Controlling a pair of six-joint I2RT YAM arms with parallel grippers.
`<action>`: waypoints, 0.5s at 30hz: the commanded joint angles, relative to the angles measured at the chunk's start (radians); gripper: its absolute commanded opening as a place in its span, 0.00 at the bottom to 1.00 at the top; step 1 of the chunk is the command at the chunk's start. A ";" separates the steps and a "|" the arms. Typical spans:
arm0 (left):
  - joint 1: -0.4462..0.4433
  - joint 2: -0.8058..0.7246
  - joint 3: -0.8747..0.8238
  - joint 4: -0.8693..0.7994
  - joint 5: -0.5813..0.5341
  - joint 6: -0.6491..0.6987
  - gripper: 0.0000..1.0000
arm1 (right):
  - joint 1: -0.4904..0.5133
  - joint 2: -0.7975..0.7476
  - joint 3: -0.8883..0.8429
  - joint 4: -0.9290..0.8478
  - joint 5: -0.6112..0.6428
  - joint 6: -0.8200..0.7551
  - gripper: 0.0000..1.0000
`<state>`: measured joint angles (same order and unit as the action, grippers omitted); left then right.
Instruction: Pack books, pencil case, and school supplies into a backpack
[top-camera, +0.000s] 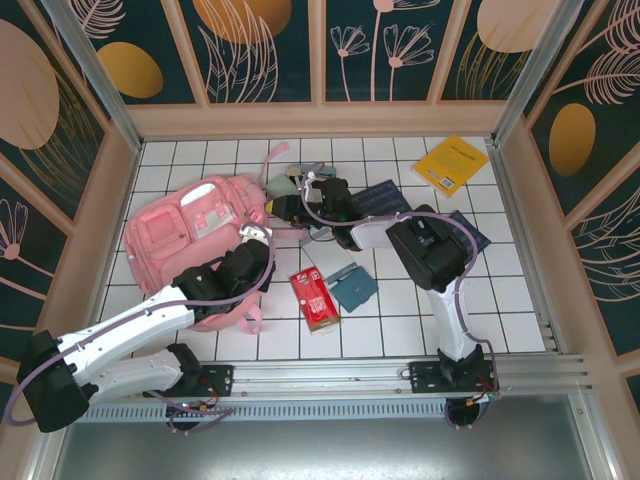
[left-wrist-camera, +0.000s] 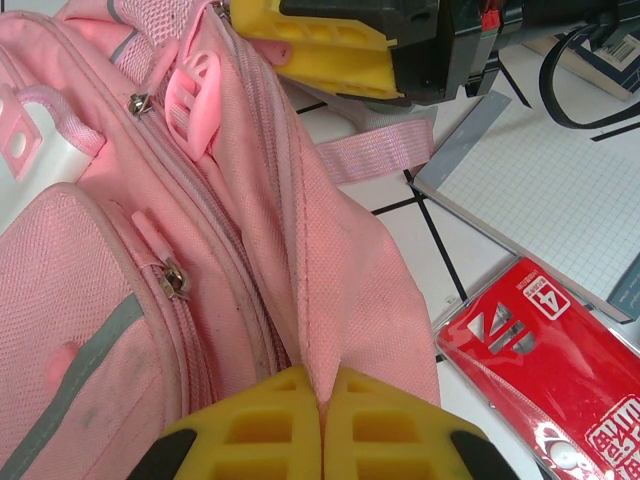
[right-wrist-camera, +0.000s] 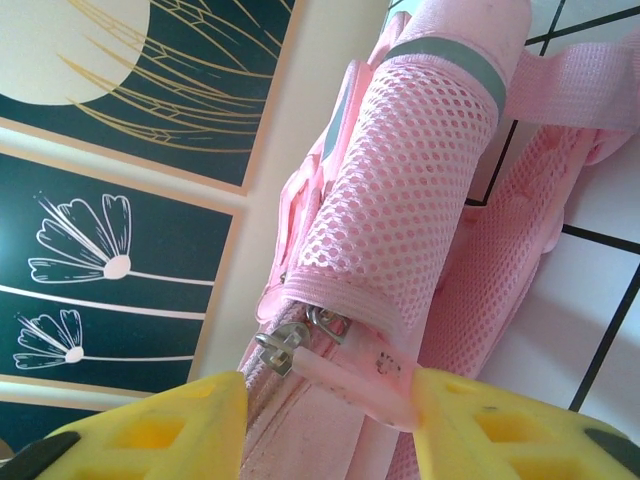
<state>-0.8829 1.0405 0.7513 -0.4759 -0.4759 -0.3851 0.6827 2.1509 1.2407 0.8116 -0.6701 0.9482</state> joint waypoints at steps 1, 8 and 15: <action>0.000 -0.019 0.002 0.049 -0.025 0.003 0.00 | 0.004 -0.072 -0.019 0.013 0.013 -0.029 0.44; 0.000 -0.018 0.001 0.050 -0.025 0.003 0.00 | 0.003 -0.084 -0.029 -0.005 0.027 -0.051 0.36; -0.001 -0.020 0.002 0.049 -0.022 0.004 0.00 | 0.003 -0.078 -0.012 -0.045 0.039 -0.085 0.36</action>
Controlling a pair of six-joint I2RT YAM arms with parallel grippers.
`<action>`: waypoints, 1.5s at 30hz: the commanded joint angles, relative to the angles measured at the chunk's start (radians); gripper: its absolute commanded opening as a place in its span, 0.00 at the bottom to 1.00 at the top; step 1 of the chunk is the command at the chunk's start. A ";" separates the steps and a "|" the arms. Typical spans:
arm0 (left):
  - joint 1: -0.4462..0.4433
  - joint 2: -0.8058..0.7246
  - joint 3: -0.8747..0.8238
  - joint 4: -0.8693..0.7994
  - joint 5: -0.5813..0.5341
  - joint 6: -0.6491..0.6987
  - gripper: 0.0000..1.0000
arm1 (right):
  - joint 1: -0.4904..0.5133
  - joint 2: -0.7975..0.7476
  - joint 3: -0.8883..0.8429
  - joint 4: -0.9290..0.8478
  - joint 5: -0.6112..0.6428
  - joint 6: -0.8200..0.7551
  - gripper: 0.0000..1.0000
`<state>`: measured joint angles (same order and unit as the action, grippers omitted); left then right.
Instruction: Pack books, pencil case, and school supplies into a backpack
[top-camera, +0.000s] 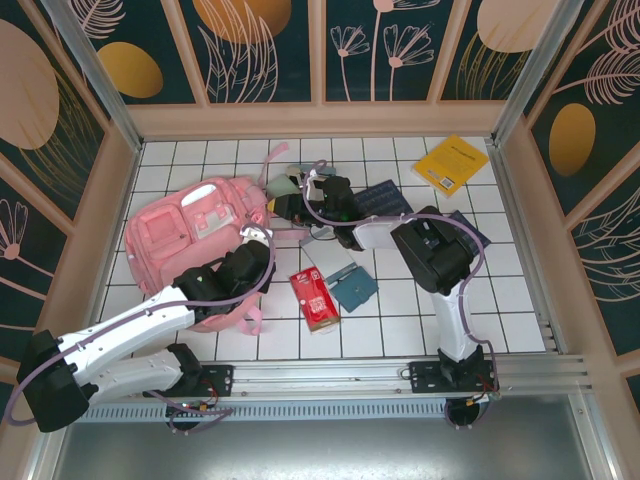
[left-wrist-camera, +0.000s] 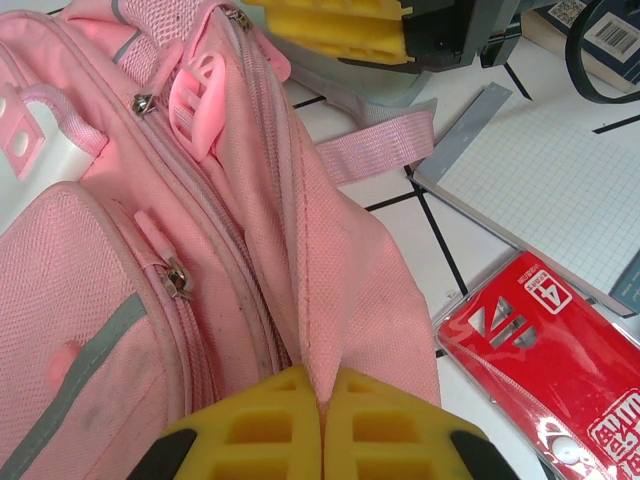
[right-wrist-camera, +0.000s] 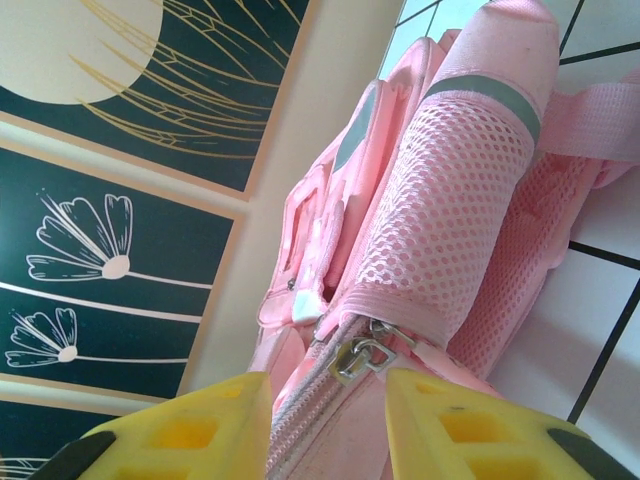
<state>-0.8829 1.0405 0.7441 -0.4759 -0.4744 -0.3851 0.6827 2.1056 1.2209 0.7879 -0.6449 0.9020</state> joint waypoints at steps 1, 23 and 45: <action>-0.001 -0.022 0.010 0.047 -0.020 0.006 0.00 | 0.003 -0.033 0.007 -0.028 0.018 -0.048 0.37; 0.000 -0.058 0.017 0.039 -0.034 0.022 0.00 | 0.040 0.059 -0.018 0.236 -0.079 0.204 0.57; 0.000 -0.069 0.013 0.046 -0.023 0.023 0.00 | 0.044 0.135 0.077 0.177 -0.051 0.199 0.71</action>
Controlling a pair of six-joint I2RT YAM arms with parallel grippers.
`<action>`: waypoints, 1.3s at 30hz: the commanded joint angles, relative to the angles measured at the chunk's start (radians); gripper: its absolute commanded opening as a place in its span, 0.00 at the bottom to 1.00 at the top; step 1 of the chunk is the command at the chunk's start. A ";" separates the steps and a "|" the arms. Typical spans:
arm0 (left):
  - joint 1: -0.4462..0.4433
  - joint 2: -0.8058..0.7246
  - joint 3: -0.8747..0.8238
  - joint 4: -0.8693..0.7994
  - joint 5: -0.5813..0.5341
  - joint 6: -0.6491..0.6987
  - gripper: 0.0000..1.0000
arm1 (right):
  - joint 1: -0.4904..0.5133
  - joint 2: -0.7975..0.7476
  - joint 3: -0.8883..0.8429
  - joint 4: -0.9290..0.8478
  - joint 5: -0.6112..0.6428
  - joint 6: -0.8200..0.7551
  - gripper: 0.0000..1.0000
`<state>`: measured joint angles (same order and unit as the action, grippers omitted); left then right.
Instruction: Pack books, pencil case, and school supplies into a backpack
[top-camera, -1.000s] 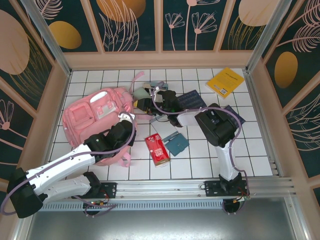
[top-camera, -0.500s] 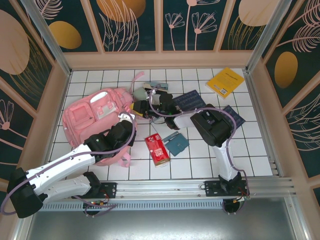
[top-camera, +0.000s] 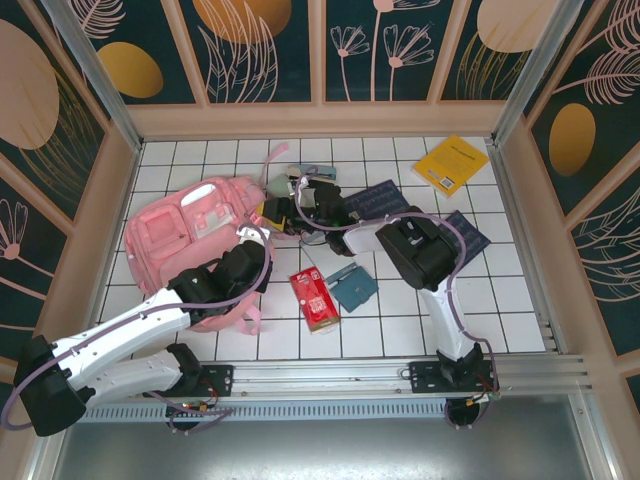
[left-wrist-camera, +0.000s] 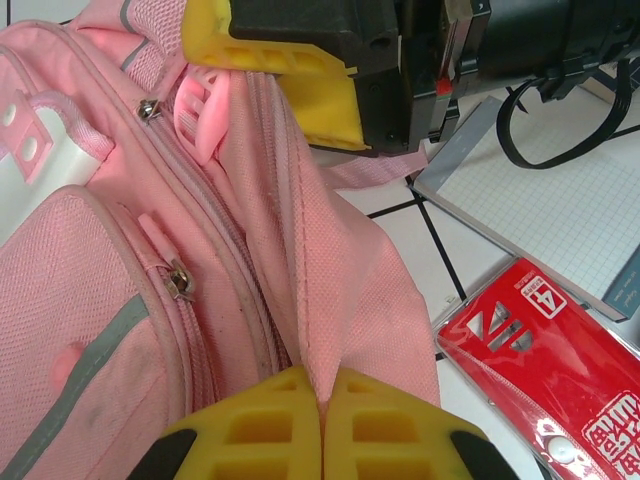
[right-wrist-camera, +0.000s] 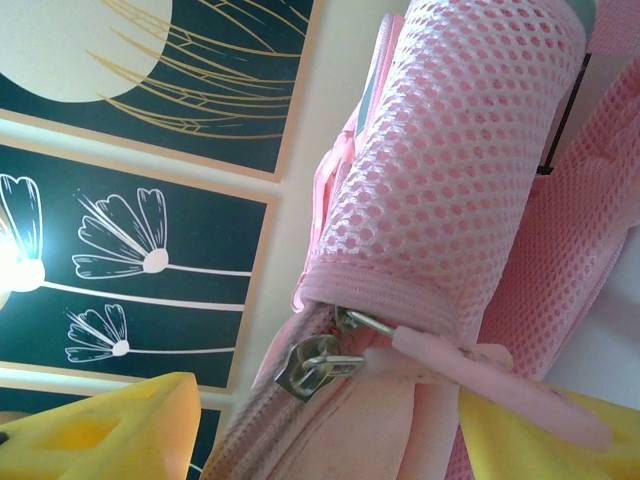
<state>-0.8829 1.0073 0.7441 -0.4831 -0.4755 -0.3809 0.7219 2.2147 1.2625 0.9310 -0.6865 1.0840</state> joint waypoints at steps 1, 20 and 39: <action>0.000 -0.036 0.013 0.054 -0.023 0.019 0.00 | 0.004 0.026 0.039 0.034 -0.008 0.016 0.72; 0.000 -0.036 0.006 0.056 -0.025 0.014 0.00 | -0.015 -0.038 -0.054 0.167 -0.029 0.051 0.64; 0.000 -0.018 0.014 0.044 -0.051 0.028 0.00 | -0.016 -0.164 -0.156 0.123 0.005 -0.007 0.52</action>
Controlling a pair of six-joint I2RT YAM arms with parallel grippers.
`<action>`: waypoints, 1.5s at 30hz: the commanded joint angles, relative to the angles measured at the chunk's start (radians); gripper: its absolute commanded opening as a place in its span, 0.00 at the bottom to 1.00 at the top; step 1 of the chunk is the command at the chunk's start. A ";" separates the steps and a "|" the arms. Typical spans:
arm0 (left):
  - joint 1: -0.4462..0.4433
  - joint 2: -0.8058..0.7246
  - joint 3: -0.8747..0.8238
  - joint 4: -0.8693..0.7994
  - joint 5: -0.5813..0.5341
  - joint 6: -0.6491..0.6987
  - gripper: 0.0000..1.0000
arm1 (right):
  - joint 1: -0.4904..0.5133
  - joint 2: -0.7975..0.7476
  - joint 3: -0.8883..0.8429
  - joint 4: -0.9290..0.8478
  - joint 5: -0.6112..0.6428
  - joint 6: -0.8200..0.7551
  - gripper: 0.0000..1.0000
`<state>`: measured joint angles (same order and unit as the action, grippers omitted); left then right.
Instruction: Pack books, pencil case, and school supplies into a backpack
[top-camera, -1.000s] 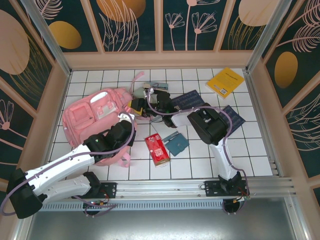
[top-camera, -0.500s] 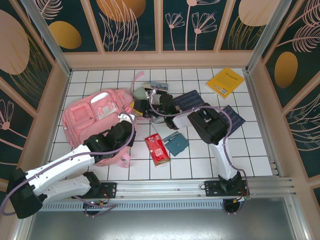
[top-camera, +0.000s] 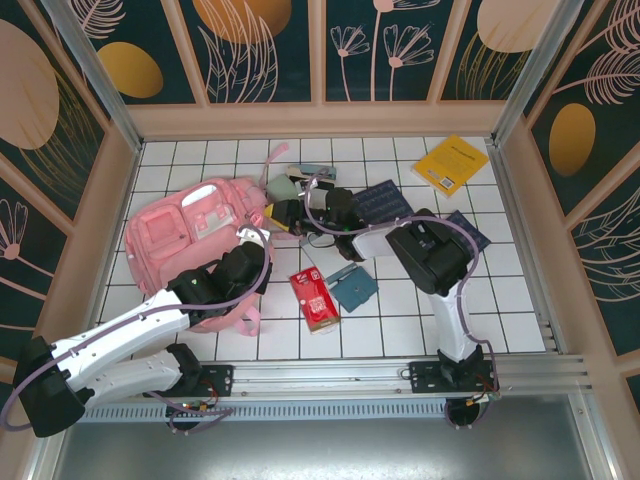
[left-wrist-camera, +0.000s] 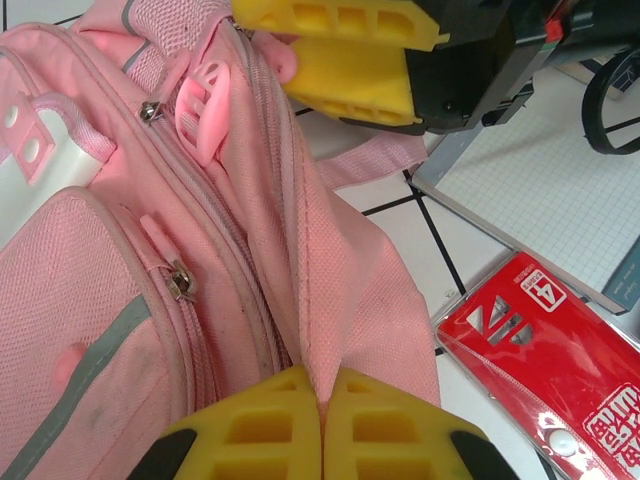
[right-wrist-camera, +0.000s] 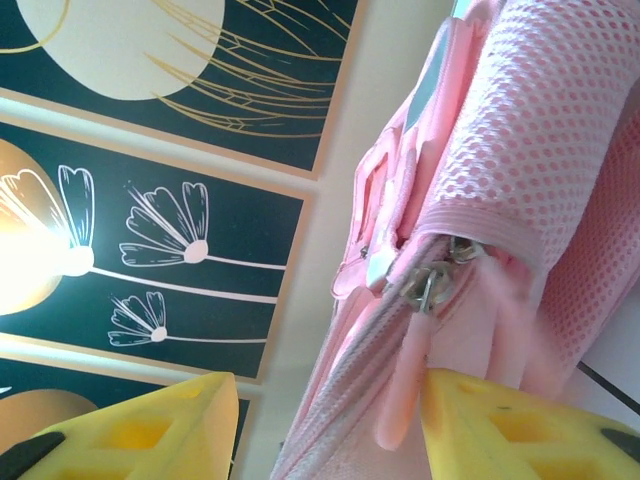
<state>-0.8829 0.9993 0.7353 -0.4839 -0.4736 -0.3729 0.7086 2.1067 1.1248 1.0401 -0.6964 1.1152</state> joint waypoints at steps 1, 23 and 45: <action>0.000 -0.010 0.023 0.044 -0.053 0.020 0.00 | -0.003 -0.060 -0.023 0.014 0.017 -0.038 0.52; -0.001 -0.051 0.033 0.042 -0.054 0.077 0.00 | -0.011 -0.025 0.029 -0.141 0.065 -0.301 0.47; 0.000 -0.077 0.041 0.022 -0.016 0.093 0.00 | -0.015 0.014 0.018 -0.038 0.028 -0.454 0.32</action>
<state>-0.8829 0.9340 0.7357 -0.5068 -0.4747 -0.2989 0.6952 2.0956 1.1110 0.9455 -0.6308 0.6636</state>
